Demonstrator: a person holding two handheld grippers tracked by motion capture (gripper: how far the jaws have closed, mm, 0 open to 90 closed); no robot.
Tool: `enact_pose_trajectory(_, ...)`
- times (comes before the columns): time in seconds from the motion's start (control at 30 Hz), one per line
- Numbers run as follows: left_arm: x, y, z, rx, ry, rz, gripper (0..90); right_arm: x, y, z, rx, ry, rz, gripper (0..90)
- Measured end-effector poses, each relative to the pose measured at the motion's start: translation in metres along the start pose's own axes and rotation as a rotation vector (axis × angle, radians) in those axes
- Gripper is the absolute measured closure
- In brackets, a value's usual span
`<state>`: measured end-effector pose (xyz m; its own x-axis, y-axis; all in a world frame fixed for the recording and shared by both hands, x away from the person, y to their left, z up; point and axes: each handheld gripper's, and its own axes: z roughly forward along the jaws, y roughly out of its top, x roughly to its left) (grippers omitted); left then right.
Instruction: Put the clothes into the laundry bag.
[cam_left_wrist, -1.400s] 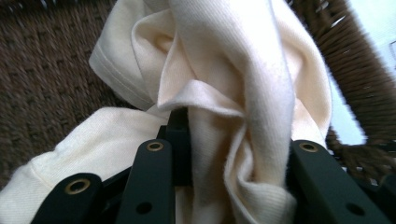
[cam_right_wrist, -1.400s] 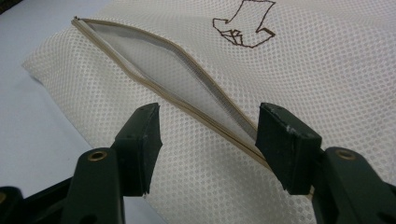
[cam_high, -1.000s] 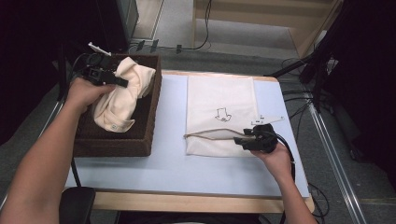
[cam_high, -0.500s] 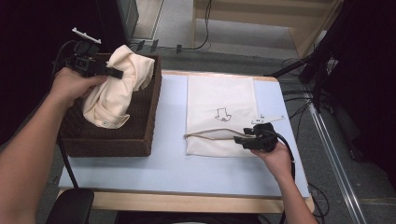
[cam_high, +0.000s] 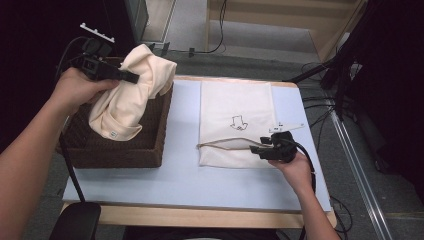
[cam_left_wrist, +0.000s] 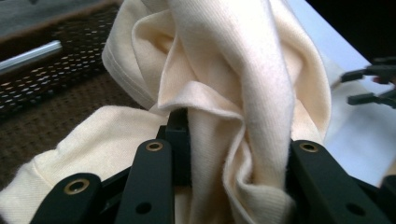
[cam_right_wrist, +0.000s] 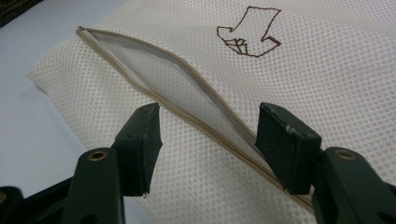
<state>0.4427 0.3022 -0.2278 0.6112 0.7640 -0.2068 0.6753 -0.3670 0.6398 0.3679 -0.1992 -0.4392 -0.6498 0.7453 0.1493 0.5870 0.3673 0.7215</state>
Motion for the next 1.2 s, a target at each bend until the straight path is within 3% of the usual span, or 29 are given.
enact_pose_trajectory(0.17,-0.021,0.004,-0.001,-0.001,-0.026,0.065,65.5,0.000,0.000,-0.001,0.000,0.002,-0.003,41.6)
enact_pose_trajectory(0.6,-0.051,0.009,0.010,0.006,-0.096,0.136,65.1,0.000,0.000,-0.001,-0.005,0.002,-0.003,42.1)
enact_pose_trajectory(0.83,-0.078,0.011,0.023,0.020,-0.153,0.194,65.1,-0.001,0.000,-0.002,-0.007,0.001,0.001,42.6)
enact_pose_trajectory(1.2,-0.105,0.006,0.043,0.020,-0.231,0.229,65.1,-0.002,0.000,-0.003,-0.009,0.001,0.004,43.9)
